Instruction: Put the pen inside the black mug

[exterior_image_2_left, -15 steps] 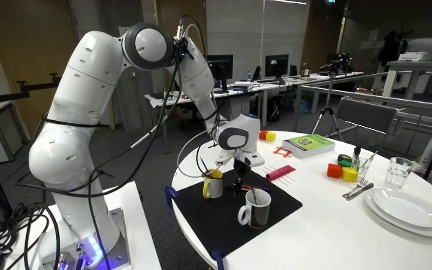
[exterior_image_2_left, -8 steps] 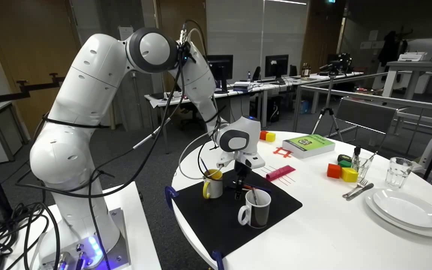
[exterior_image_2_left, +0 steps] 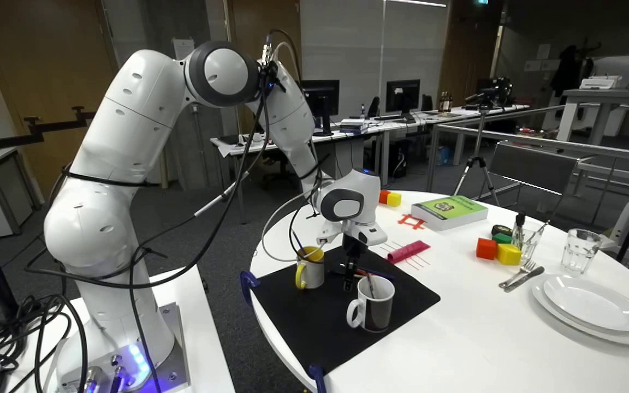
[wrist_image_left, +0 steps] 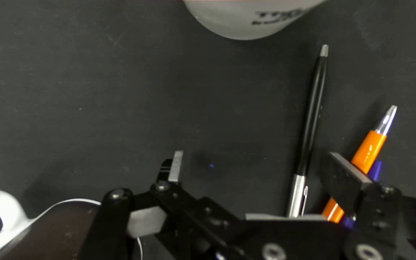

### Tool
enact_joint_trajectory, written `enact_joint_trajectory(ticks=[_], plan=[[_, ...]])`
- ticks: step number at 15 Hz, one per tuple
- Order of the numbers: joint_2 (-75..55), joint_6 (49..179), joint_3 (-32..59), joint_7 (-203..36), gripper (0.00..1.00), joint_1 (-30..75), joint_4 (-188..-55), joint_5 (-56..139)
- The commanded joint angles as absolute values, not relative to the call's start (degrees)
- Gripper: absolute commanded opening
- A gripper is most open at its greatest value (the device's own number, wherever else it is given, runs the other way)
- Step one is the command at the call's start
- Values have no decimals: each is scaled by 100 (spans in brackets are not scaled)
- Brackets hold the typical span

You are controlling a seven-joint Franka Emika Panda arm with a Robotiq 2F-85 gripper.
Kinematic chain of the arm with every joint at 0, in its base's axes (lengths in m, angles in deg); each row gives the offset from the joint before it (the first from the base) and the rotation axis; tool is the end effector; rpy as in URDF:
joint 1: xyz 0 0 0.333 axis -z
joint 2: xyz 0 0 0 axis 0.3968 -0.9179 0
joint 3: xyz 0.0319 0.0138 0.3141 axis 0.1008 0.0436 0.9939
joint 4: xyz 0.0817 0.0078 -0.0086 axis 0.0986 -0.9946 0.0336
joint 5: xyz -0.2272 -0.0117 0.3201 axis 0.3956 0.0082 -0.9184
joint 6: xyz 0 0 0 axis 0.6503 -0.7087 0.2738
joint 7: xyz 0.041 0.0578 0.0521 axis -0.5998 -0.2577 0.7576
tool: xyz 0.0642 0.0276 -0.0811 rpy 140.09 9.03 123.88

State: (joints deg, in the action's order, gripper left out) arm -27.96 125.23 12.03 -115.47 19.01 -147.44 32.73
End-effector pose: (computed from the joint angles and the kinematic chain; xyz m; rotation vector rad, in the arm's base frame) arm 0.5724 -0.0171 0.1308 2.8943 -1.1187 -0.1588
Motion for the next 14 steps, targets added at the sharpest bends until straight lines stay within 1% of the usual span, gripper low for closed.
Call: enact_joint_trajectory(ticks=[1, 14], plan=[[-2928, 12699, 891, -11776, 100, 1661, -14603, 3422], [-3252, 13308, 521, -12025, 100, 1324, -14384, 3470]])
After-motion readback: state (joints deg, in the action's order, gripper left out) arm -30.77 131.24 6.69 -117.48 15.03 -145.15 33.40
